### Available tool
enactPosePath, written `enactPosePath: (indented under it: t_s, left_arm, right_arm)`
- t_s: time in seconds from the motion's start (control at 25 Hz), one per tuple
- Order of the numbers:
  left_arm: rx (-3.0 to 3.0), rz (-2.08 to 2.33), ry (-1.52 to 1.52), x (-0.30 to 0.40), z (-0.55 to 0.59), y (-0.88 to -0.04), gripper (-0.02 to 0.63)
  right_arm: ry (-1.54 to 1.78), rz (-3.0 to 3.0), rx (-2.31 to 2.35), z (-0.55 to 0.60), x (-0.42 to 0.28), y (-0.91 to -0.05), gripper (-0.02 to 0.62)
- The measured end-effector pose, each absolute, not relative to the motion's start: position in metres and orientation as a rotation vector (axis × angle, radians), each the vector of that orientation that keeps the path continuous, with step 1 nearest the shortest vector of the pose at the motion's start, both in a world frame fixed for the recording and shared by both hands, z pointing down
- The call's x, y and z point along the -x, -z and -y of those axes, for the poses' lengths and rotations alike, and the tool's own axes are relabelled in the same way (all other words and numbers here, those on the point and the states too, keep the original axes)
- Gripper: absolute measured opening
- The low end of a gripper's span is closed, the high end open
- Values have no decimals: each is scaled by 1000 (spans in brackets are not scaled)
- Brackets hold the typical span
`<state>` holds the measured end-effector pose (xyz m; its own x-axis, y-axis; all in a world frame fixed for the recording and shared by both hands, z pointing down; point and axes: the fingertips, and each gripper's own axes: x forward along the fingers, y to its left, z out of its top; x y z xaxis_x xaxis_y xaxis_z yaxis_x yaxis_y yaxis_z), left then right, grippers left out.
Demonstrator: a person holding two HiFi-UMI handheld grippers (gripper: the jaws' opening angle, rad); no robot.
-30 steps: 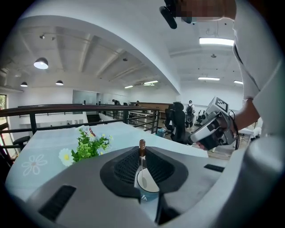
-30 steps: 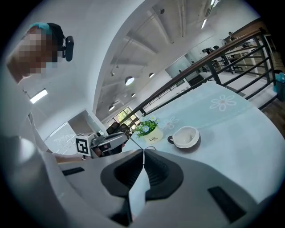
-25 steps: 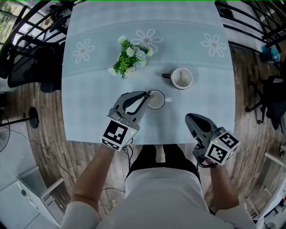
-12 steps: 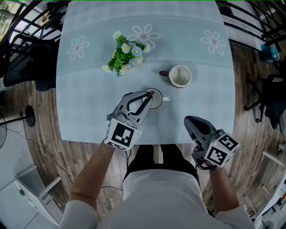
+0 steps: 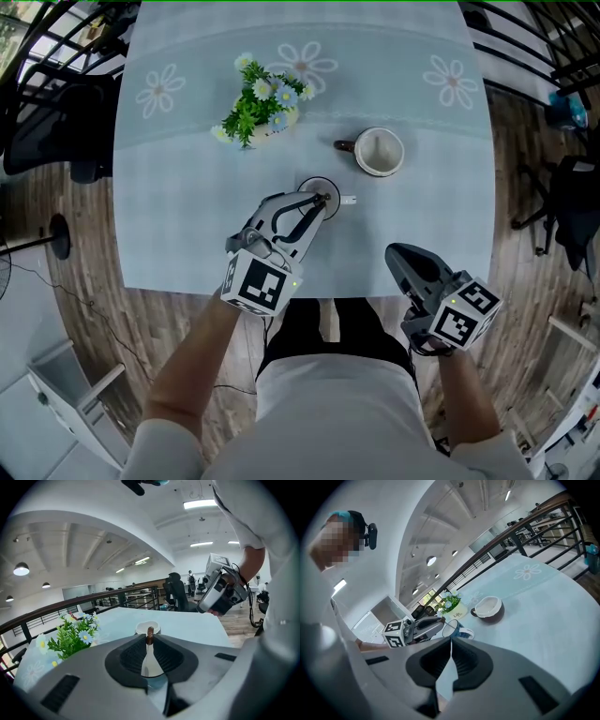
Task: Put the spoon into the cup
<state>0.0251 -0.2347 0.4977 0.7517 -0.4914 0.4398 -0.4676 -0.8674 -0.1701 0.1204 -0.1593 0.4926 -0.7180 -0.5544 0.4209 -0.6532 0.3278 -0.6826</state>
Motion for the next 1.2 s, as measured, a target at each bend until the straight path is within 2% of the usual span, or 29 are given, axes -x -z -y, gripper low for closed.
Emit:
enactPosePath:
  t_s: [1.2]
  left_arm:
    - [3053,-759,816,-20,190,-526,74]
  right_arm:
    - [-1384,2448,-1090,140,-112,-504,25]
